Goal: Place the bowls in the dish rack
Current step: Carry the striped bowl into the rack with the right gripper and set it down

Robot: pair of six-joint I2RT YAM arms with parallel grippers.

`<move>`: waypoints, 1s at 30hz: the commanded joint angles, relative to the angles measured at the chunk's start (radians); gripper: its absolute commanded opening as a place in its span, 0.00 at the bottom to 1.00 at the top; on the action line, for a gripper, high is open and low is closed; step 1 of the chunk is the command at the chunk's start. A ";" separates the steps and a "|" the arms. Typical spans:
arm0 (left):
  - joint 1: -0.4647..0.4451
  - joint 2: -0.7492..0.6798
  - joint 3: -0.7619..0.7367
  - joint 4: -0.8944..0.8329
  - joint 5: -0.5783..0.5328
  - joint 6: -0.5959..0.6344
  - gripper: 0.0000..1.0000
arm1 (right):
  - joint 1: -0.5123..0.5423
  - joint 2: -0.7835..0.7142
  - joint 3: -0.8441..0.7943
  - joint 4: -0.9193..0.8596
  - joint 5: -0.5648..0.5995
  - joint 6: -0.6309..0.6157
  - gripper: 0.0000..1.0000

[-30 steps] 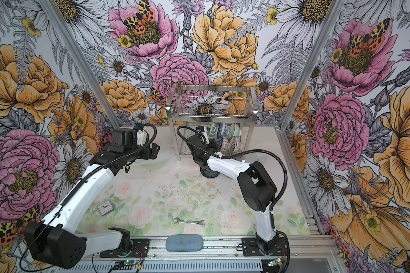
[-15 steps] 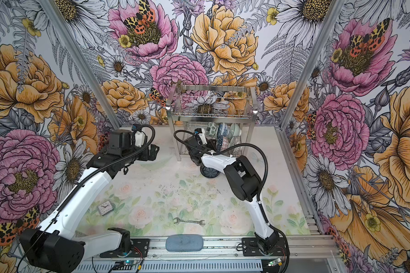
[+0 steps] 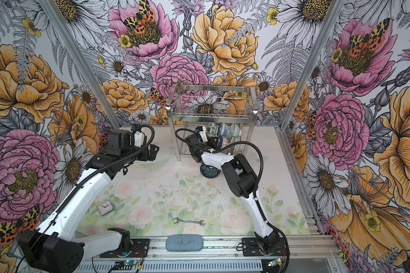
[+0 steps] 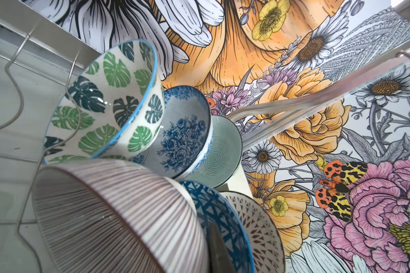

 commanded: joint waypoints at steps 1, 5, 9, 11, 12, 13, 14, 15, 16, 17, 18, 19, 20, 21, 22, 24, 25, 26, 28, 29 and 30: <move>0.008 -0.023 -0.012 0.018 0.021 0.018 0.99 | -0.004 0.020 0.056 0.037 0.047 -0.020 0.00; 0.007 -0.024 -0.013 0.018 0.020 0.019 0.99 | -0.002 0.037 0.069 0.037 0.036 -0.033 0.00; 0.009 -0.025 -0.016 0.020 0.017 0.021 0.99 | 0.002 0.045 0.066 0.037 0.025 -0.036 0.00; 0.008 -0.025 -0.015 0.020 0.018 0.021 0.99 | 0.007 0.046 0.062 0.037 0.021 -0.035 0.00; 0.009 -0.024 -0.015 0.020 0.018 0.021 0.99 | 0.009 0.047 0.058 0.038 0.016 -0.034 0.00; 0.009 -0.025 -0.015 0.020 0.018 0.021 0.99 | 0.010 0.045 0.055 0.037 0.011 -0.033 0.00; 0.009 -0.025 -0.015 0.020 0.017 0.021 0.99 | 0.012 0.041 0.051 0.038 0.000 -0.030 0.01; 0.009 -0.024 -0.015 0.020 0.017 0.021 0.99 | 0.014 0.037 0.044 0.037 -0.009 -0.025 0.03; 0.009 -0.024 -0.015 0.020 0.018 0.020 0.99 | 0.015 0.033 0.040 0.037 -0.015 -0.021 0.04; 0.008 -0.025 -0.016 0.020 0.018 0.021 0.99 | 0.016 0.028 0.034 0.037 -0.023 -0.015 0.07; 0.009 -0.024 -0.015 0.019 0.018 0.021 0.99 | 0.018 0.021 0.029 0.037 -0.031 -0.010 0.09; 0.010 -0.026 -0.015 0.020 0.018 0.021 0.99 | 0.019 0.014 0.024 0.037 -0.040 -0.007 0.11; 0.009 -0.026 -0.015 0.020 0.018 0.021 0.99 | 0.021 0.008 0.019 0.038 -0.046 -0.001 0.13; 0.010 -0.026 -0.016 0.020 0.018 0.021 0.99 | 0.022 0.002 0.014 0.037 -0.052 0.002 0.14; 0.009 -0.026 -0.016 0.020 0.019 0.021 0.99 | 0.022 -0.003 0.012 0.037 -0.059 0.004 0.15; 0.008 -0.029 -0.015 0.020 0.018 0.021 0.99 | 0.024 -0.012 0.006 0.037 -0.066 0.007 0.18; 0.008 -0.028 -0.016 0.020 0.018 0.021 0.99 | 0.025 -0.017 0.004 0.037 -0.072 0.008 0.19; 0.009 -0.029 -0.016 0.020 0.019 0.021 0.99 | 0.026 -0.021 0.000 0.037 -0.077 0.010 0.20; 0.009 -0.029 -0.015 0.019 0.018 0.021 0.99 | 0.027 -0.031 -0.007 0.038 -0.084 0.016 0.22; 0.009 -0.032 -0.015 0.020 0.019 0.022 0.99 | 0.028 -0.037 -0.010 0.037 -0.088 0.019 0.23; 0.009 -0.031 -0.015 0.020 0.018 0.021 0.99 | 0.028 -0.044 -0.016 0.037 -0.092 0.022 0.24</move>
